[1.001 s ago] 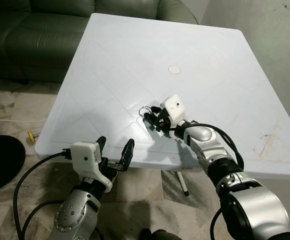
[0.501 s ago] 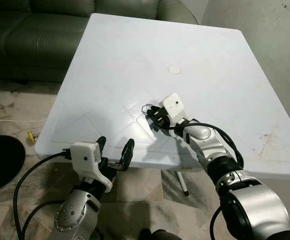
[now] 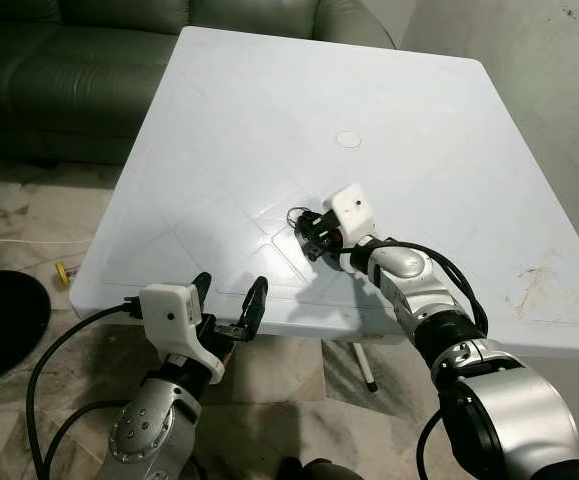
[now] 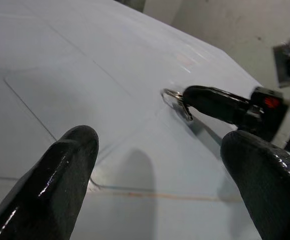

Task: Hang keys on a hook

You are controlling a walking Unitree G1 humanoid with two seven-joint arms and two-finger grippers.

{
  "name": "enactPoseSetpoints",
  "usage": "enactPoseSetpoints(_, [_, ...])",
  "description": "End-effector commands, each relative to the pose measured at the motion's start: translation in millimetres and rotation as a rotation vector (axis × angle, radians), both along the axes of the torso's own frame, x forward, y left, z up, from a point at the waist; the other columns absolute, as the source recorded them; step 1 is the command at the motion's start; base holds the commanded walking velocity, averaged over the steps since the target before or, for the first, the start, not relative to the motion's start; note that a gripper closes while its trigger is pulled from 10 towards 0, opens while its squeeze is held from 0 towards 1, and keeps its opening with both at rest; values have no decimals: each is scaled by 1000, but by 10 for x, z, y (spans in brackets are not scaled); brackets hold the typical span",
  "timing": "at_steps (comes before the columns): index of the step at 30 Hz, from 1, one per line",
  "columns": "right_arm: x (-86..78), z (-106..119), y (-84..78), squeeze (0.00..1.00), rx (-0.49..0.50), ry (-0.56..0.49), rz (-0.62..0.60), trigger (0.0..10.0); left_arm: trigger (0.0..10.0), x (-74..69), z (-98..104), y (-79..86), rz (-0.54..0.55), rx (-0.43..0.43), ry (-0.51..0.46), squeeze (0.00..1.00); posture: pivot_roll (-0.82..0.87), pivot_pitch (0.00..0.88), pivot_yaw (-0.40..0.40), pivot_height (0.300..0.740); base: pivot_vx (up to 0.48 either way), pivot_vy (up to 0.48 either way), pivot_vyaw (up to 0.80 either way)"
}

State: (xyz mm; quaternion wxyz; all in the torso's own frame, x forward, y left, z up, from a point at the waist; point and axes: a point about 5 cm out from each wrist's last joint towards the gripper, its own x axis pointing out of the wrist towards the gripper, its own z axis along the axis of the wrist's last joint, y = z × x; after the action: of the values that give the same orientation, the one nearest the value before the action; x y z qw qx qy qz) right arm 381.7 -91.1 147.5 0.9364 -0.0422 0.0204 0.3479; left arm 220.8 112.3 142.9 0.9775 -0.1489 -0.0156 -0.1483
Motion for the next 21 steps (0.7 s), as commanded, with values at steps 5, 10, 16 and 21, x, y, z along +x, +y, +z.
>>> enactPoseSetpoints(5, [6, 132, -106, 0, 187, -44, -14, 0, 10000, 63, 27, 54, 59, -18, -8, 0, 106, 187, -146, 740, 0, 0, 0])
enactPoseSetpoints(10, [-3, 275, -228, 0, 278, -143, -67, 0, 10000, 248, 53, 139, 159, -22, -11, 0, 101, 169, -141, 740, 0, 0, 0])
enactPoseSetpoints(16, [-45, 504, -399, 0, 383, -262, -201, 0, 10000, 641, 179, 267, 293, -46, -24, 0, 80, 138, -128, 740, 0, 0, 0])
enactPoseSetpoints(21, [-92, 622, -483, 0, 407, -320, -281, 0, 10000, 914, 296, 280, 310, 15, -52, 0, 58, 109, -115, 740, 0, 0, 0])
